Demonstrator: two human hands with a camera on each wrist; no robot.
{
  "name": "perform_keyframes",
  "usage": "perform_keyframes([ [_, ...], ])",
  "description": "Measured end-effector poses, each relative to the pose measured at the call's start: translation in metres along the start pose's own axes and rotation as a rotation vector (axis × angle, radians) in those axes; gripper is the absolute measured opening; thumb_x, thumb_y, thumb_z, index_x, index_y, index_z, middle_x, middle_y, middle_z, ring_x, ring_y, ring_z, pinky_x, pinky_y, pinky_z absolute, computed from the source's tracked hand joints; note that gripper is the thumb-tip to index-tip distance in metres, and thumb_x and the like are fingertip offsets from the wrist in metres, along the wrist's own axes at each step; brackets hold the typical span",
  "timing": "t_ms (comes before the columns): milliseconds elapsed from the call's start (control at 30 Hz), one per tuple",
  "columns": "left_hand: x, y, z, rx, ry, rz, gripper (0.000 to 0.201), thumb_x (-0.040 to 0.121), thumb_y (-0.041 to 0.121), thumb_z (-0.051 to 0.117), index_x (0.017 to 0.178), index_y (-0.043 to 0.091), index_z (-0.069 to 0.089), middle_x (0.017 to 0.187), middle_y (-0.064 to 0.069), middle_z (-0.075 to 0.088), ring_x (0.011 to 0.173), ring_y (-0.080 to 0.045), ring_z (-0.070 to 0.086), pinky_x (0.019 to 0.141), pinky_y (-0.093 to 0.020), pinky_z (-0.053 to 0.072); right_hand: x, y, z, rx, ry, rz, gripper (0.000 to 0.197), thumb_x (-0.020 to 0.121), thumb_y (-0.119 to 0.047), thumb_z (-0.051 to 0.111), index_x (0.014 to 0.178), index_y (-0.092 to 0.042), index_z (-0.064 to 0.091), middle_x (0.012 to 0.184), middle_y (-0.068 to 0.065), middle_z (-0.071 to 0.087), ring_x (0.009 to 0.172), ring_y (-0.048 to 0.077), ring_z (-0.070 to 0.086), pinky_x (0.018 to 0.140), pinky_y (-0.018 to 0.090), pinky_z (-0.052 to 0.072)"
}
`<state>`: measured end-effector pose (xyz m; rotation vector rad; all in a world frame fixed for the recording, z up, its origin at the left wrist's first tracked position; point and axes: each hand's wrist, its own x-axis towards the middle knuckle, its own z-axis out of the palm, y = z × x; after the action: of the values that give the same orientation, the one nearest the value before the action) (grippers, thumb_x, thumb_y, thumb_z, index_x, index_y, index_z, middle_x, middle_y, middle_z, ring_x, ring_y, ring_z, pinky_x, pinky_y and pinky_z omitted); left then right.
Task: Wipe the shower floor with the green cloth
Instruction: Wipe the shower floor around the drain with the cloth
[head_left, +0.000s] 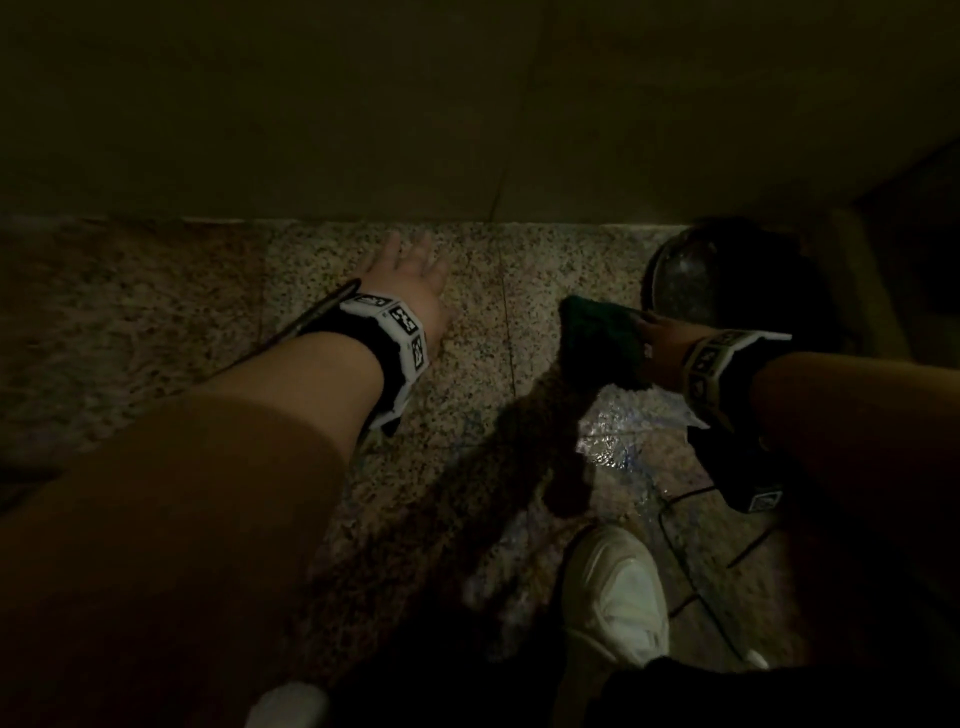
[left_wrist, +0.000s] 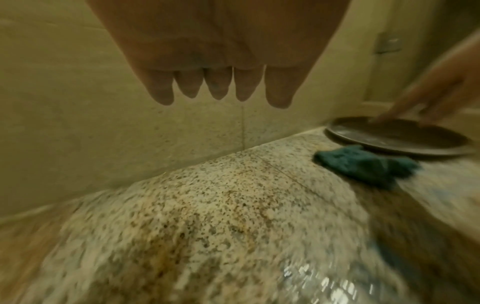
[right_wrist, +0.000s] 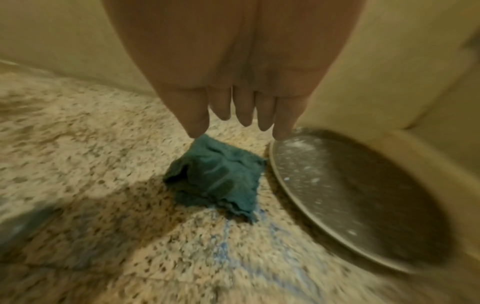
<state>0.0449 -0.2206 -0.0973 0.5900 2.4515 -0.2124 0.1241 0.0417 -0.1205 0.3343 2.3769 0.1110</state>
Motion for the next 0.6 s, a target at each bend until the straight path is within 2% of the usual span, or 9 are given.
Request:
perform_keyframes([
  [67, -0.005, -0.001, 0.001, 0.085, 0.006, 0.045, 0.063, 0.101, 0.046, 0.019, 0.152, 0.019, -0.007, 0.157, -0.004, -0.015, 0.145, -0.029, -0.01, 0.116, -0.04, 0.002, -0.015, 0.0, -0.003, -0.013, 0.025, 0.024, 0.056, 0.103, -0.031, 0.033, 0.152, -0.018, 0.01, 0.157, 0.007, 0.018, 0.14, 0.026, 0.025, 0.109, 0.03, 0.024],
  [100, -0.008, 0.0, 0.001, 0.128, 0.007, 0.07, 0.062, 0.102, 0.045, 0.017, 0.151, 0.017, -0.007, 0.157, -0.005, -0.014, 0.145, -0.027, -0.009, 0.116, -0.038, 0.001, -0.023, 0.001, -0.002, 0.005, 0.024, 0.073, 0.057, 0.102, -0.036, 0.031, 0.152, -0.02, 0.01, 0.158, 0.005, 0.016, 0.142, 0.026, 0.023, 0.112, 0.031, 0.023],
  [167, -0.013, 0.006, 0.003, 0.22, 0.014, 0.109, 0.061, 0.103, 0.043, 0.015, 0.151, 0.014, -0.007, 0.158, -0.006, -0.013, 0.145, -0.025, -0.008, 0.116, -0.035, 0.002, -0.039, 0.008, 0.006, 0.022, 0.01, 0.151, 0.059, 0.101, -0.038, 0.033, 0.152, -0.021, 0.011, 0.159, 0.007, 0.013, 0.143, 0.028, 0.019, 0.115, 0.037, 0.021],
  [233, -0.017, 0.017, 0.006, 0.298, 0.016, 0.15, 0.061, 0.103, 0.043, 0.017, 0.151, 0.013, -0.005, 0.158, -0.008, -0.012, 0.145, -0.026, -0.005, 0.116, -0.035, 0.006, -0.058, 0.017, 0.015, 0.056, -0.016, 0.223, 0.061, 0.101, -0.035, 0.037, 0.152, -0.02, 0.008, 0.159, 0.008, 0.008, 0.143, 0.03, 0.019, 0.113, 0.037, 0.023],
  [400, -0.017, 0.05, 0.018, 0.249, -0.009, 0.246, 0.063, 0.102, 0.044, 0.026, 0.152, 0.018, -0.001, 0.158, -0.004, -0.009, 0.145, -0.03, -0.006, 0.117, -0.042, 0.006, -0.082, 0.055, 0.031, 0.017, -0.114, 0.347, 0.06, 0.102, -0.033, 0.036, 0.153, -0.016, 0.008, 0.16, 0.007, 0.001, 0.145, 0.027, 0.014, 0.114, 0.036, 0.022],
  [500, -0.015, 0.067, 0.021, 0.25, -0.02, 0.235, 0.063, 0.103, 0.042, 0.025, 0.151, 0.016, -0.005, 0.158, -0.006, -0.012, 0.145, -0.03, -0.007, 0.116, -0.038, 0.005, -0.08, 0.06, 0.041, 0.02, -0.131, 0.357, 0.061, 0.102, -0.031, 0.038, 0.152, -0.016, 0.008, 0.16, 0.007, 0.002, 0.144, 0.028, 0.017, 0.114, 0.039, 0.025],
  [600, -0.006, 0.076, 0.03, 0.203, -0.044, 0.194, 0.063, 0.102, 0.043, 0.024, 0.151, 0.019, -0.006, 0.158, -0.004, -0.013, 0.145, -0.031, -0.008, 0.118, -0.044, 0.007, -0.069, 0.044, 0.052, 0.045, -0.098, 0.249, 0.063, 0.101, -0.029, 0.04, 0.153, -0.018, 0.005, 0.16, 0.006, 0.001, 0.144, 0.029, 0.016, 0.114, 0.042, 0.025],
])
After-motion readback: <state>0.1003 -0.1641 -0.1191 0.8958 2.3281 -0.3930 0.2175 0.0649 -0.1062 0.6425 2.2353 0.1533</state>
